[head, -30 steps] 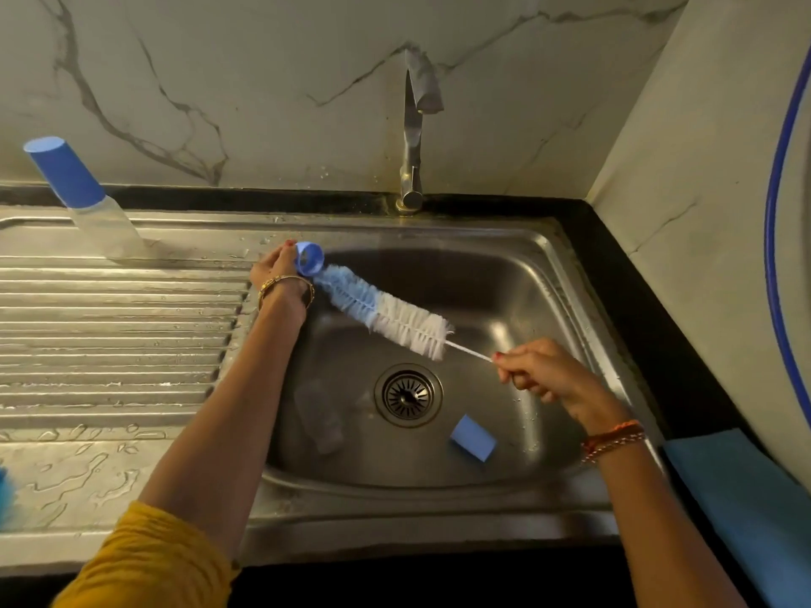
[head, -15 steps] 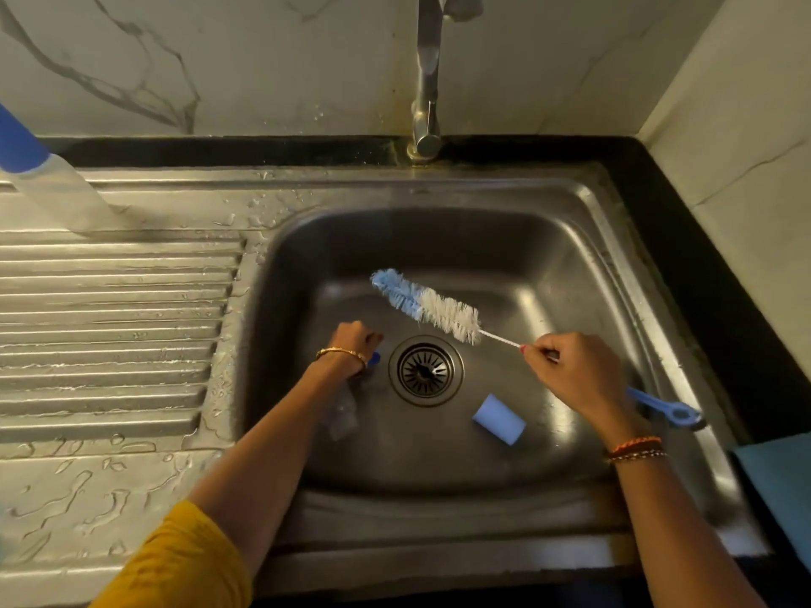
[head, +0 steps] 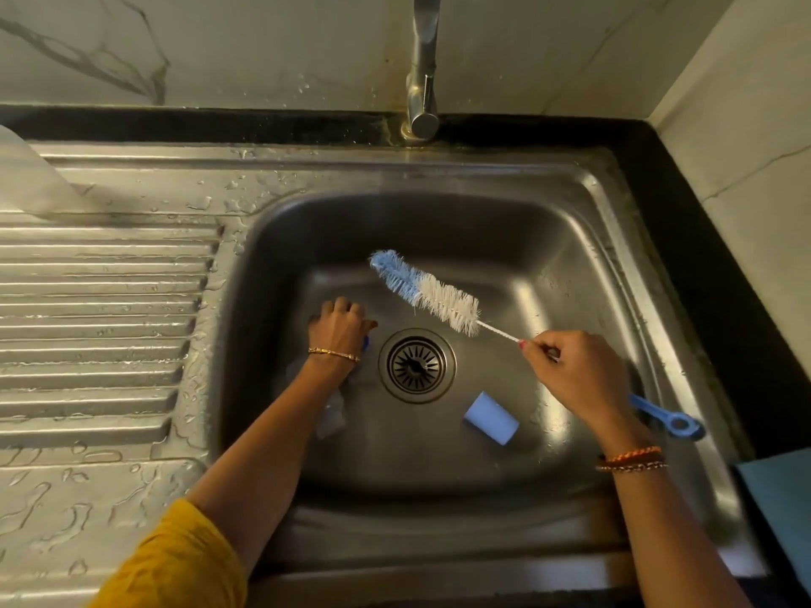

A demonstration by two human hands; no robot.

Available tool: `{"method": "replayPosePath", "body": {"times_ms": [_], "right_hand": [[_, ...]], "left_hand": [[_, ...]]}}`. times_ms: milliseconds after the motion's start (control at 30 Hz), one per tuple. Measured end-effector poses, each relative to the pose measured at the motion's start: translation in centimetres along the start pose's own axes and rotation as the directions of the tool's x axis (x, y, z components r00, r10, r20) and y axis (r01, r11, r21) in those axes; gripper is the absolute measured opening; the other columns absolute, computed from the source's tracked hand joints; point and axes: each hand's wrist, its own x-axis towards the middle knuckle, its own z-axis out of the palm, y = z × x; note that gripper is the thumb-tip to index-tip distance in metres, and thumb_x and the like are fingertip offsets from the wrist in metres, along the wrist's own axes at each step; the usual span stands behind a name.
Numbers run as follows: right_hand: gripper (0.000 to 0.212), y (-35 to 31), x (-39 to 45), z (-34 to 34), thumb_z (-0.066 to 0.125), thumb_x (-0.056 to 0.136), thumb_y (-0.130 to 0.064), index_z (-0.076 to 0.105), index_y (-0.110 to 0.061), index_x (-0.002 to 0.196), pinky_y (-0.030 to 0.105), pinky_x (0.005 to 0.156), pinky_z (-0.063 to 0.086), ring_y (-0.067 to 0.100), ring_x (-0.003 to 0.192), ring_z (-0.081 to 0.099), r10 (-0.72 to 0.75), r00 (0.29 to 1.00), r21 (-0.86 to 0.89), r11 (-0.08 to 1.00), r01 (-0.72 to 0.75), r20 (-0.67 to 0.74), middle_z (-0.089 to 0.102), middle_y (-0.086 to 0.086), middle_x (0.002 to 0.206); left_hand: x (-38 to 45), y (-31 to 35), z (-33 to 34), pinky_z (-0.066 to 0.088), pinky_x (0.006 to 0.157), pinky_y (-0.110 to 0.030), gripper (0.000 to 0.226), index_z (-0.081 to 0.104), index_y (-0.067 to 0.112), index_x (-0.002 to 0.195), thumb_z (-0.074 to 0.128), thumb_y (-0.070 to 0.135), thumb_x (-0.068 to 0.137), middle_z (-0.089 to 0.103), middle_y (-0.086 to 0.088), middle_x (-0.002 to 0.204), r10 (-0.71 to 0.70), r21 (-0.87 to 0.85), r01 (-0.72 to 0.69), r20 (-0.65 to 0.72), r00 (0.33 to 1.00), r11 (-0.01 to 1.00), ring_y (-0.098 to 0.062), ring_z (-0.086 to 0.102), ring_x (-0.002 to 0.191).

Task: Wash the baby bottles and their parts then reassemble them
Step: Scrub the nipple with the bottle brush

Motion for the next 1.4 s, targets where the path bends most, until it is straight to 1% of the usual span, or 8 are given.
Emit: {"method": "replayPosePath", "body": {"times_ms": [100,200,367,600,867,1067,1300,1400], "right_hand": [[0.037,0.5,0.1,0.0,0.059,0.088,-0.027,0.059,-0.005,0.058,0.026,0.046,0.031,0.02,0.044,0.046,-0.005,0.999,0.021,1.0,0.006,-0.035,0.045,0.001,0.042],[0.038,0.7,0.2,-0.2,0.058,0.088,-0.027,0.059,-0.003,0.059,0.027,0.047,0.034,0.023,0.045,0.049,-0.016,0.998,0.026,1.0,0.017,-0.056,0.047,0.004,0.043],[0.036,0.6,0.0,-0.2,0.058,0.088,-0.029,0.062,-0.003,0.063,0.03,0.051,0.041,0.025,0.051,0.053,-0.011,0.998,0.018,1.0,0.012,-0.067,0.055,0.008,0.049],[0.035,0.6,-0.1,-0.2,0.058,0.088,-0.03,0.063,-0.006,0.063,0.033,0.054,0.044,0.026,0.055,0.056,-0.003,0.999,0.033,0.999,0.005,-0.04,0.058,0.008,0.052],[0.038,0.7,-0.1,-0.2,0.058,0.087,-0.029,0.057,-0.007,0.057,0.029,0.05,0.039,0.023,0.05,0.053,-0.013,0.999,0.042,0.999,0.014,-0.033,0.052,0.004,0.047],[0.023,0.4,-0.8,-1.1,0.058,0.084,-0.018,0.062,-0.015,0.061,0.021,0.046,0.032,0.01,0.048,0.05,-0.048,0.989,0.163,0.984,0.071,-0.142,0.053,-0.006,0.047],[0.019,-1.9,-2.5,-4.1,0.054,0.078,-0.026,0.071,-0.017,0.078,0.026,0.051,0.043,0.016,0.052,0.056,-0.179,0.893,0.182,0.945,0.274,-0.413,0.063,-0.001,0.056],[0.008,-1.5,-3.1,-5.6,0.063,0.08,-0.015,0.071,-0.014,0.078,0.033,0.051,0.049,0.025,0.054,0.061,-0.246,0.835,0.155,0.919,0.362,-0.491,0.066,0.006,0.06]], "left_hand": [[0.0,0.3,-1.1,0.043,0.083,-0.036,0.037,0.057,0.01,0.115,0.051,0.038,0.092,0.05,-0.009,0.122,0.002,-0.103,-0.006,-0.04,0.999,0.995,-0.026,0.043,0.118],[-0.4,0.9,-2.4,0.045,0.074,-0.032,0.03,0.066,0.015,0.095,0.064,0.042,0.082,0.062,-0.006,0.106,0.03,-0.228,-0.002,0.12,0.992,0.974,-0.025,0.057,0.101],[-1.8,1.0,-2.2,0.047,0.072,-0.032,0.043,0.064,0.015,0.093,0.084,0.037,0.062,0.063,-0.006,0.103,0.069,-0.008,-0.071,0.351,0.934,0.997,-0.027,0.061,0.097],[-2.3,0.5,-1.7,0.045,0.074,-0.03,0.044,0.059,0.016,0.096,0.083,0.033,0.064,0.06,-0.005,0.106,0.107,0.051,-0.132,0.342,0.934,0.99,-0.026,0.06,0.1],[-2.9,1.0,-1.1,0.047,0.082,-0.035,0.023,0.058,0.011,0.105,0.054,0.022,0.086,0.06,-0.008,0.113,0.186,0.147,-0.223,0.227,0.956,0.964,-0.029,0.059,0.103],[-2.7,0.5,-4.2,0.048,0.072,-0.03,0.023,0.067,0.012,0.088,0.075,0.025,0.07,0.067,-0.009,0.092,0.029,-0.307,-0.036,-0.027,0.999,0.951,-0.026,0.062,0.087],[-3.6,0.5,-12.2,0.051,0.067,-0.011,0.032,0.068,0.0,0.102,0.076,0.009,0.072,0.068,-0.008,0.087,-0.131,-0.764,-0.296,-0.442,0.887,0.573,0.004,0.06,0.063],[-3.3,0.0,-14.7,0.053,0.08,-0.023,0.035,0.062,-0.003,0.113,0.068,0.005,0.079,0.067,-0.013,0.098,-0.19,-0.84,-0.28,-0.403,0.895,0.464,-0.014,0.064,0.084]]}}
